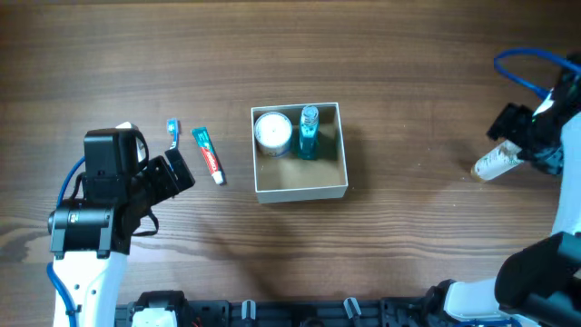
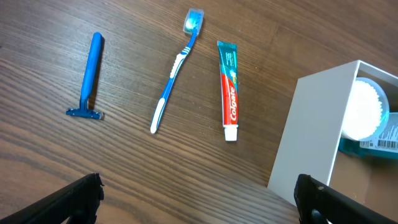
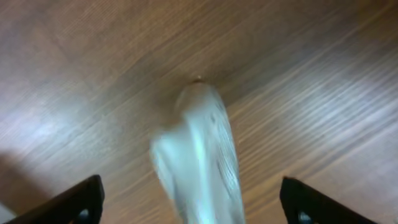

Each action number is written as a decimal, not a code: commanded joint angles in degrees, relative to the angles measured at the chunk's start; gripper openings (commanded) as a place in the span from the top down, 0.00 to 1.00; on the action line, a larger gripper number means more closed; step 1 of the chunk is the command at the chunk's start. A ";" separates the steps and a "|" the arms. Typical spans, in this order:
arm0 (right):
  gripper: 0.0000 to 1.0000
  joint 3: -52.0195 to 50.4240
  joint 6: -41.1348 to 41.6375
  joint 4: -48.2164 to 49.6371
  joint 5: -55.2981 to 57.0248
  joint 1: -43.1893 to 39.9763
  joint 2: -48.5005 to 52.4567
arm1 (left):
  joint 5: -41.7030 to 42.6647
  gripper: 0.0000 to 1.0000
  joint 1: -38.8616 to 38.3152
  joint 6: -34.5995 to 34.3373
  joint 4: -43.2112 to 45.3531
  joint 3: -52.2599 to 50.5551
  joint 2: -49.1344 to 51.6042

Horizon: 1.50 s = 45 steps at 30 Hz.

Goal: Pack container
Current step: 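Move the right gripper to the white Pantene tube and grasp it, then place the Pantene tube upright in the box's right corner, release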

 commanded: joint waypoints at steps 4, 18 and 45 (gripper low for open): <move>0.46 -4.07 -1.57 6.05 -0.90 -0.17 0.50 | 0.70 0.00 -0.26 -0.96 -0.09 1.07 0.02; 0.96 -3.61 -1.66 5.46 -3.56 0.09 -0.76 | 0.70 0.00 -0.26 -0.94 -0.11 1.07 0.02; 0.96 29.57 -4.13 -9.29 -4.79 48.61 6.08 | 0.70 0.00 -0.26 -0.94 -0.31 1.07 0.02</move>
